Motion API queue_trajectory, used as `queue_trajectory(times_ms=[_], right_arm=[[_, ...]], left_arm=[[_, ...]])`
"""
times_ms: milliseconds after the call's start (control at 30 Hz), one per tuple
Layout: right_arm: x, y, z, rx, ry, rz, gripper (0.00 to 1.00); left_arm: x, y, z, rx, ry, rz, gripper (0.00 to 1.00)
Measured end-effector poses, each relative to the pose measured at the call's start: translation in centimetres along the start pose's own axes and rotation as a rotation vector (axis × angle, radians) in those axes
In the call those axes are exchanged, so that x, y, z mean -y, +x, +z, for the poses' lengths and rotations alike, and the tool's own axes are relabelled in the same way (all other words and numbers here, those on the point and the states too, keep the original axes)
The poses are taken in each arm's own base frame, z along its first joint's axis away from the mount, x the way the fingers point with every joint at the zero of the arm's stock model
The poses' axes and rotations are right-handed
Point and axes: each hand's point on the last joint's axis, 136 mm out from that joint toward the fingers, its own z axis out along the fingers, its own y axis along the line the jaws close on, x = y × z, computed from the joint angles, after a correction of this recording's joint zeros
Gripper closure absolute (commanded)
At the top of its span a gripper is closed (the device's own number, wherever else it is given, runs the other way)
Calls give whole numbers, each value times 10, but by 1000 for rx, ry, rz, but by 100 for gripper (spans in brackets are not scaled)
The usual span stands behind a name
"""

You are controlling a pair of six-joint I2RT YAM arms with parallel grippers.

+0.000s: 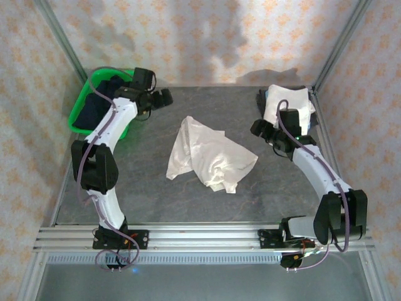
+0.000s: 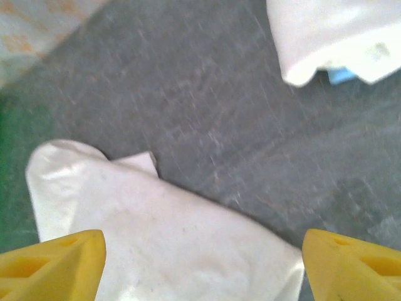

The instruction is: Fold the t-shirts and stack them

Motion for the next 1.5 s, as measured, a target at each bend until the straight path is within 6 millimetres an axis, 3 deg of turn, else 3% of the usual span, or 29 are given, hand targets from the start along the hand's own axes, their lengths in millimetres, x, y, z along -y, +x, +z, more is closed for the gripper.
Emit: queue_trajectory(times_ms=[67, 167, 300, 400, 500, 633, 700, 767, 867, 933, 1033, 1133, 1200, 1300, 1367, 1467, 1500], right_arm=[[4, 18, 5, -52, 18, -2, 17], [1, 50, 14, -141, 38, -31, 16], [-1, 89, 30, -248, 66, -68, 25], [13, 107, 44, -306, 118, -51, 34], [28, 120, 55, -350, 172, -30, 38], [39, 127, 64, -373, 217, -16, 51], [44, 128, 68, -375, 240, -11, 63], [43, 124, 72, -367, 253, -6, 77], [41, 116, 78, -350, 265, 2, 93], [39, 109, 77, -335, 278, 0, 100], [31, 92, 71, -300, 294, -9, 100], [6, 53, 50, -206, 267, -34, 100], [-26, 13, 19, -93, 205, -61, 100], [-83, -53, -50, 127, 69, -99, 100], [-121, -93, -114, 292, -48, -125, 100], [-159, -120, -194, 451, -199, -162, 100], [-168, -124, -210, 479, -239, -173, 100]], left_arm=[[6, 18, 1, -21, -15, 46, 1], [41, 59, -7, -52, 12, 176, 2], [105, 153, -20, -145, 121, 386, 10], [135, 223, -25, -238, 192, 508, 13], [145, 270, -25, -316, 256, 547, 18], [139, 304, -17, -397, 296, 541, 18], [141, 318, -11, -430, 306, 551, 29], [146, 333, -3, -467, 330, 556, 57], [138, 347, 9, -512, 345, 545, 85], [130, 343, 13, -528, 343, 521, 99], [129, 319, 7, -499, 364, 511, 100], [141, 273, -19, -424, 399, 508, 100], [159, 227, -51, -325, 444, 509, 100], [188, 145, -127, -97, 540, 511, 100], [200, 98, -199, 83, 625, 503, 100], [196, 69, -290, 264, 735, 498, 100], [192, 66, -306, 294, 753, 493, 100]])
